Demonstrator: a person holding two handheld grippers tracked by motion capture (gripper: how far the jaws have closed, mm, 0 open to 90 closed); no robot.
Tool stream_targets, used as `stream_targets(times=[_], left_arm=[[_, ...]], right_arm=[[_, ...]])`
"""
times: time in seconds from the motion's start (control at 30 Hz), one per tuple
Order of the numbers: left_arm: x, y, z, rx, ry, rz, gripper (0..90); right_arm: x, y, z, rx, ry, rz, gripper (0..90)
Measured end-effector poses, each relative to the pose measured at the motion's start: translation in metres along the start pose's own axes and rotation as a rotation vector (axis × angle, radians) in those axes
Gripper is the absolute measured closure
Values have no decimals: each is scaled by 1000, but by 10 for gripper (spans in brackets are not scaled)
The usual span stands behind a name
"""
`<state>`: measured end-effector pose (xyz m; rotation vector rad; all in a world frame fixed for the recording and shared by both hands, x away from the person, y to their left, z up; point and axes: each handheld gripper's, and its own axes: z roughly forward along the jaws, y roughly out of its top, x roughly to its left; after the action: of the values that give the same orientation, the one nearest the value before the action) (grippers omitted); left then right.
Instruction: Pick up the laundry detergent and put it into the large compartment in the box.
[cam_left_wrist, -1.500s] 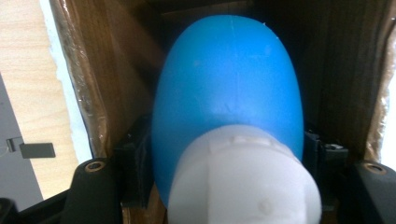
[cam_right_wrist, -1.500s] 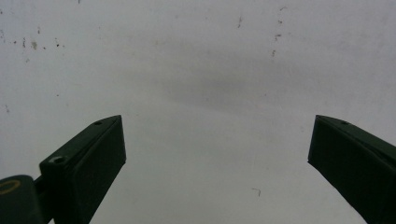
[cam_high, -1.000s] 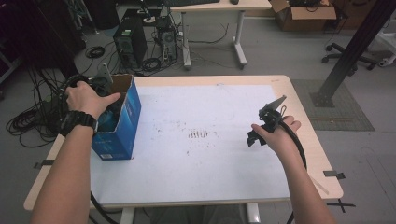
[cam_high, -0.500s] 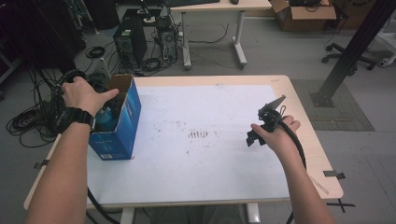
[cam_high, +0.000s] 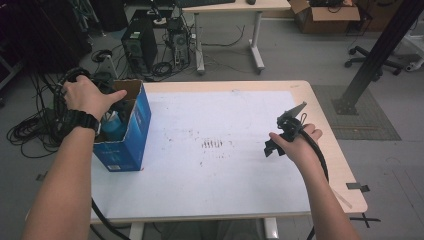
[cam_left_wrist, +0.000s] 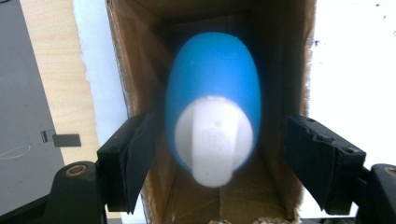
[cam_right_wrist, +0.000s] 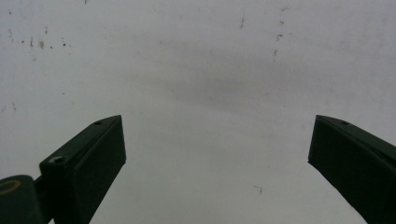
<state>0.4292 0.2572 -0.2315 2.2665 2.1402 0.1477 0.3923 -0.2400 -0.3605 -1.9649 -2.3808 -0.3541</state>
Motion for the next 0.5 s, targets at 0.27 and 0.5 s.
stream_targets(times=[0.27, 0.5], left_arm=[[-9, 0, -17, -14, 2, 16, 257], [-28, 1, -34, -36, -4, 45, 250]], right_arm=[[-1, -2, -4, -6, -1, 5, 42], [0, -3, -10, -16, 0, 5, 41]])
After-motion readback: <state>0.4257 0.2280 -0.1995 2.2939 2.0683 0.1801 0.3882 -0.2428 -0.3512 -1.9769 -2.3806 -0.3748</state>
